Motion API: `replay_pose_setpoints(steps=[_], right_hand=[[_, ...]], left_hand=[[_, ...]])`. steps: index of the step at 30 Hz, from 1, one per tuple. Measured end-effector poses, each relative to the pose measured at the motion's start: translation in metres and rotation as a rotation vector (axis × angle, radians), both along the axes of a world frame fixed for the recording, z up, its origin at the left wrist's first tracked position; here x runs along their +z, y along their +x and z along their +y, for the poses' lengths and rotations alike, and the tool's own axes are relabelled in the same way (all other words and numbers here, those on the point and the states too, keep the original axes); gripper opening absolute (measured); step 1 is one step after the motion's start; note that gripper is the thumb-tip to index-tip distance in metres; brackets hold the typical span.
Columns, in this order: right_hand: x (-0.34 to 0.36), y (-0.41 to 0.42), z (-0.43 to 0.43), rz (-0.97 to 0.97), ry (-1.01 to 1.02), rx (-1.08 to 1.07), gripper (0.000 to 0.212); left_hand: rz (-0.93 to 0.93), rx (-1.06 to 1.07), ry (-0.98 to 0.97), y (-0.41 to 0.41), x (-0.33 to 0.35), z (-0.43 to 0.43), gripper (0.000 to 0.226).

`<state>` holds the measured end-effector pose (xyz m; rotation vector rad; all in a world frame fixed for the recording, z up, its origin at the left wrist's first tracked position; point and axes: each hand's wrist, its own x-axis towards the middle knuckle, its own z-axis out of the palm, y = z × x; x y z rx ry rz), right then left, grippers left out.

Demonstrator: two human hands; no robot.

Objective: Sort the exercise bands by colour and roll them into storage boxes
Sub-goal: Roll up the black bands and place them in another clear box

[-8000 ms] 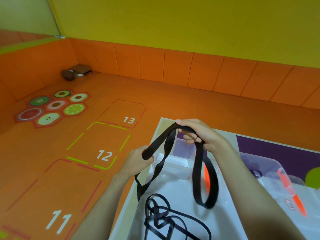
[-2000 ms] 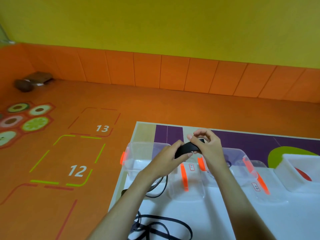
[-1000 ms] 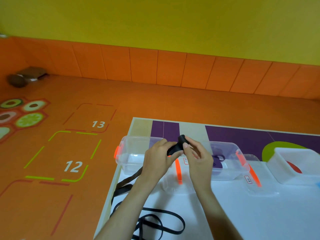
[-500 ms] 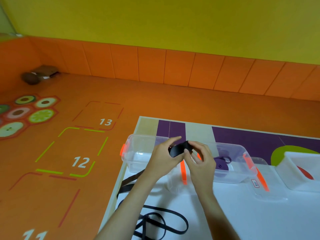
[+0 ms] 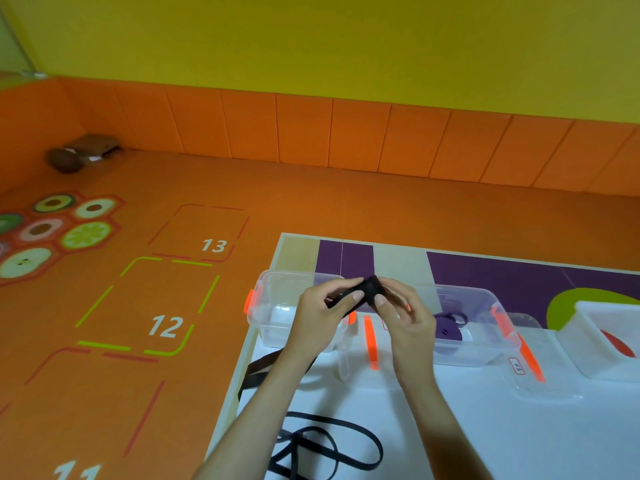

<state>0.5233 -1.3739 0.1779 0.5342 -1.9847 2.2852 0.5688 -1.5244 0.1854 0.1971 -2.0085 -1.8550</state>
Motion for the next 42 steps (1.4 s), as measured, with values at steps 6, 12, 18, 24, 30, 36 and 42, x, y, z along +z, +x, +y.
replay_pose_setpoints(steps=[6, 12, 18, 24, 30, 36, 42], right_hand=[[0.006, -0.004, 0.005, -0.297, -0.096, 0.164, 0.027], [0.008, -0.003, 0.003, -0.223, -0.063, 0.079, 0.022], [0.006, -0.003, -0.002, -0.047, 0.092, -0.076, 0.022], [-0.006, -0.007, -0.009, 0.356, 0.386, -0.227, 0.025], [-0.002, -0.003, -0.014, 0.323, 0.318, -0.098, 0.023], [0.002, -0.003, -0.006, 0.129, 0.267, 0.236, 0.028], [-0.003, -0.011, -0.002, 0.197, 0.380, 0.342, 0.047]], left_hand=[[0.008, 0.014, -0.024, 0.000, 0.002, -0.007, 0.023], [0.015, 0.064, -0.056, -0.002, -0.001, -0.004, 0.017], [0.004, 0.136, -0.123, -0.007, -0.008, 0.003, 0.017], [0.026, 0.087, -0.385, -0.008, -0.009, 0.002, 0.037], [-0.048, 0.127, -0.248, -0.006, -0.004, -0.002, 0.033], [-0.097, -0.025, 0.040, 0.001, 0.007, -0.018, 0.025], [-0.219, -0.104, 0.074, 0.002, 0.015, -0.030, 0.026]])
